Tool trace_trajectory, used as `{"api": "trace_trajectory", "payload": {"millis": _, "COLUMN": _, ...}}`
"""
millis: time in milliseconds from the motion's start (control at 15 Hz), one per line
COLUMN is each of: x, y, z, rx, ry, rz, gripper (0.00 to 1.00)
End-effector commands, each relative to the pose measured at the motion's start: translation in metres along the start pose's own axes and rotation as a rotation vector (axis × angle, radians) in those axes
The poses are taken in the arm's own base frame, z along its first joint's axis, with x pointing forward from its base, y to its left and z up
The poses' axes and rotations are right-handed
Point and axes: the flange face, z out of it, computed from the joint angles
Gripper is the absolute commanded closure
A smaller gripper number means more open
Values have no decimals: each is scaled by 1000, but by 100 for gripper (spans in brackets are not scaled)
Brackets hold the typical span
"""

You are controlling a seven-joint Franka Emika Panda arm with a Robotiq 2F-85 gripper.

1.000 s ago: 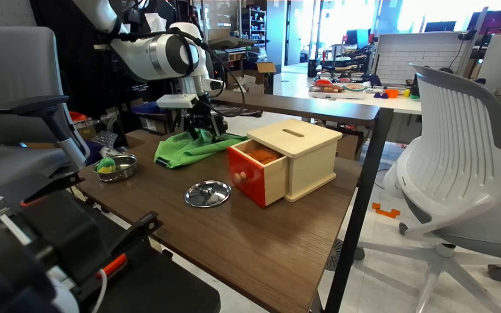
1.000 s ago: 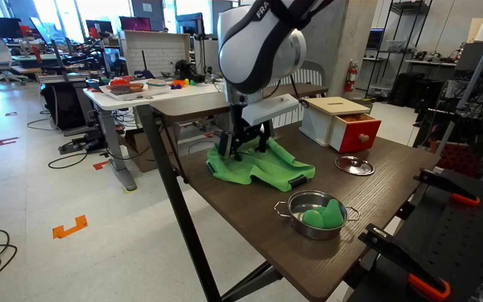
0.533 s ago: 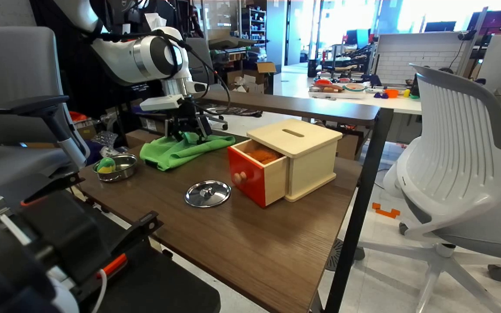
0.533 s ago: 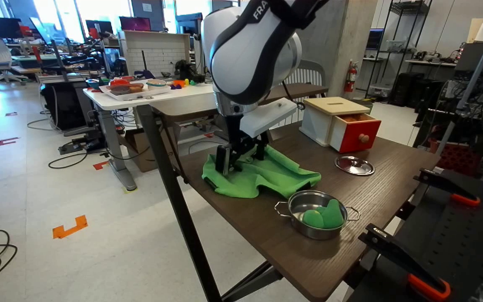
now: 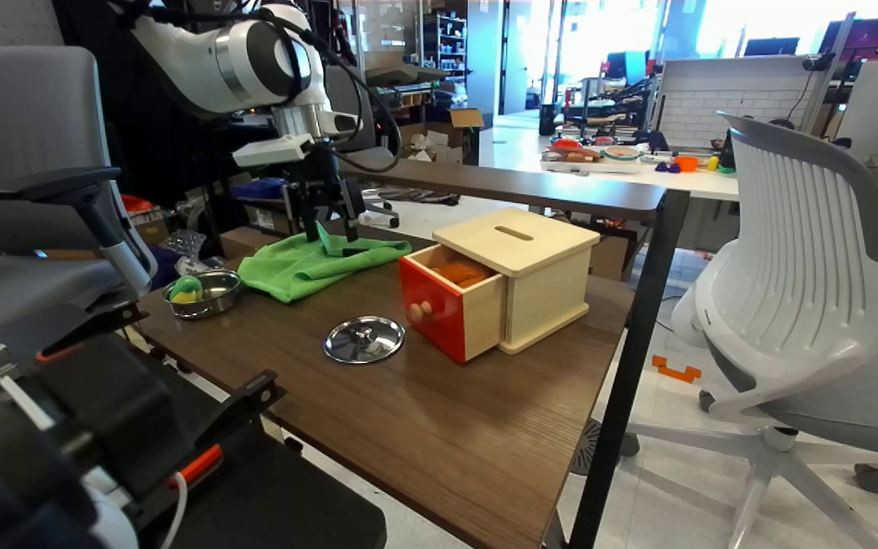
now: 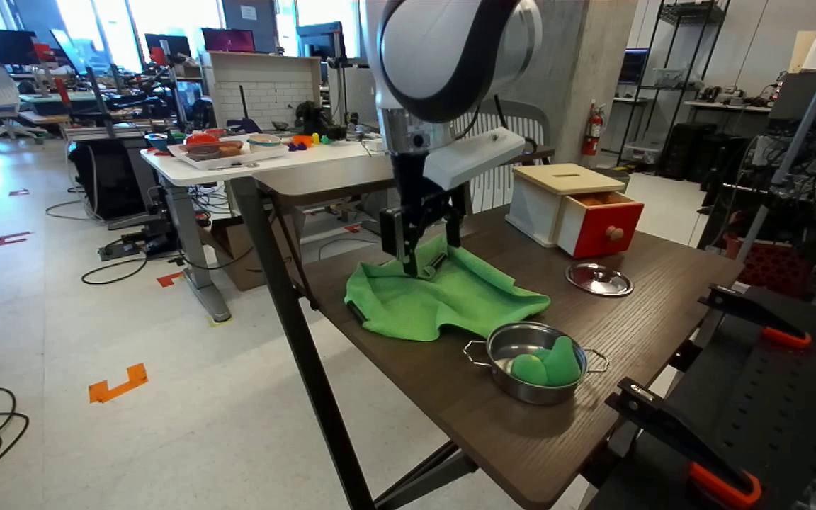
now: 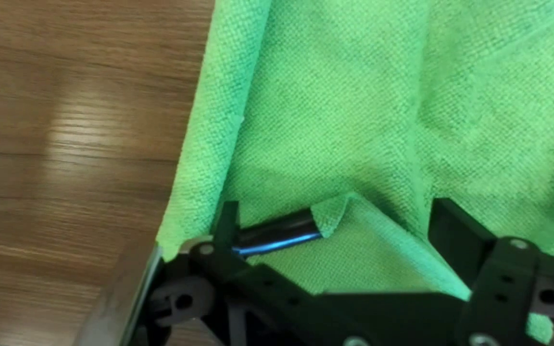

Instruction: Move the green cloth to the left

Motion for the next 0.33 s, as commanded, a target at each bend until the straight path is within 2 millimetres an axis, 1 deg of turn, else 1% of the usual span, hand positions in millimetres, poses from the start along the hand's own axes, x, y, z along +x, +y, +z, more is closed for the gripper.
{"api": "trace_trajectory", "payload": {"millis": 0, "x": -4, "y": 5, "z": -12, "rx": 5, "ry": 13, "rz": 6, "gripper": 0}}
{"api": "trace_trajectory", "payload": {"millis": 67, "x": -7, "y": 9, "z": -20, "rx": 9, "ry": 19, "rz": 11, "gripper": 0}}
{"api": "trace_trajectory", "payload": {"millis": 133, "x": -7, "y": 10, "z": -22, "rx": 10, "ry": 21, "rz": 12, "gripper": 0}}
{"api": "trace_trajectory", "payload": {"millis": 267, "x": -8, "y": 7, "z": -15, "rx": 10, "ry": 12, "rz": 9, "gripper": 0}}
